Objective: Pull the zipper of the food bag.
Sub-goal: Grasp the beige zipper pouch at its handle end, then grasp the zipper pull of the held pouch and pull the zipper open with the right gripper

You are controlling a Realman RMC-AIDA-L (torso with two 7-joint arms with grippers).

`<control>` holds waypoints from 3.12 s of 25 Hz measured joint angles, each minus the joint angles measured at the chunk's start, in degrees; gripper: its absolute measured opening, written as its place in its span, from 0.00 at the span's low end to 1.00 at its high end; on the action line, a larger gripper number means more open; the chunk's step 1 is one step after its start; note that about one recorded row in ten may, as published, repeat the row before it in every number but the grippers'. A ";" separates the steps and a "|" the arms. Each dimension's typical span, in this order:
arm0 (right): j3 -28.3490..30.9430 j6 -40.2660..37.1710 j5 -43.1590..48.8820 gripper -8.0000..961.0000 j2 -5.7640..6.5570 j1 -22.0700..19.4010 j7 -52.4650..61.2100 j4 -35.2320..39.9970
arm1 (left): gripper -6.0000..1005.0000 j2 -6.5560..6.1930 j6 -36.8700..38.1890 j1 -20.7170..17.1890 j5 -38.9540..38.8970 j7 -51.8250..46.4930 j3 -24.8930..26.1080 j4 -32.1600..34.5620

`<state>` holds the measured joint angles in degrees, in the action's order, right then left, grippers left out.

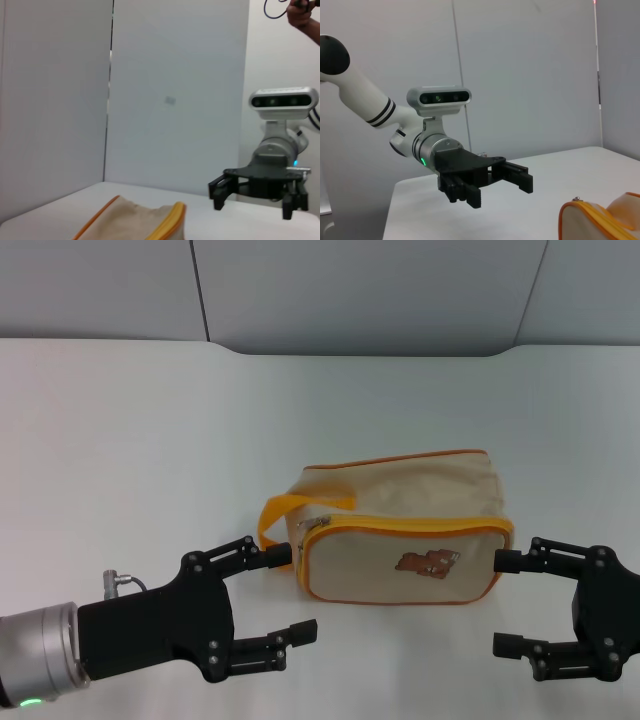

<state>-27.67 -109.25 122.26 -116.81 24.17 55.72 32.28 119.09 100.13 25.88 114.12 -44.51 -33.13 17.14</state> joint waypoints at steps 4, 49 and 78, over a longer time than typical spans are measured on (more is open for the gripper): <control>0.21 0.02 -0.07 0.87 -0.01 -0.04 -0.09 -0.09 | 0.80 0.04 -1.78 -0.04 -0.70 0.03 0.00 0.00; 4.54 0.70 -0.89 0.85 -1.87 -0.80 -4.54 -0.79 | 0.21 0.18 -24.84 4.73 -11.47 37.08 11.74 -29.45; 15.00 15.28 -33.01 0.82 -3.07 0.88 -82.97 -47.50 | 0.07 0.09 -8.38 10.36 -11.25 39.55 10.18 -14.68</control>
<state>-12.68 -93.98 89.25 -119.88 25.05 -27.25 -15.23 119.18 91.75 36.24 102.87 -4.96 -22.95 2.45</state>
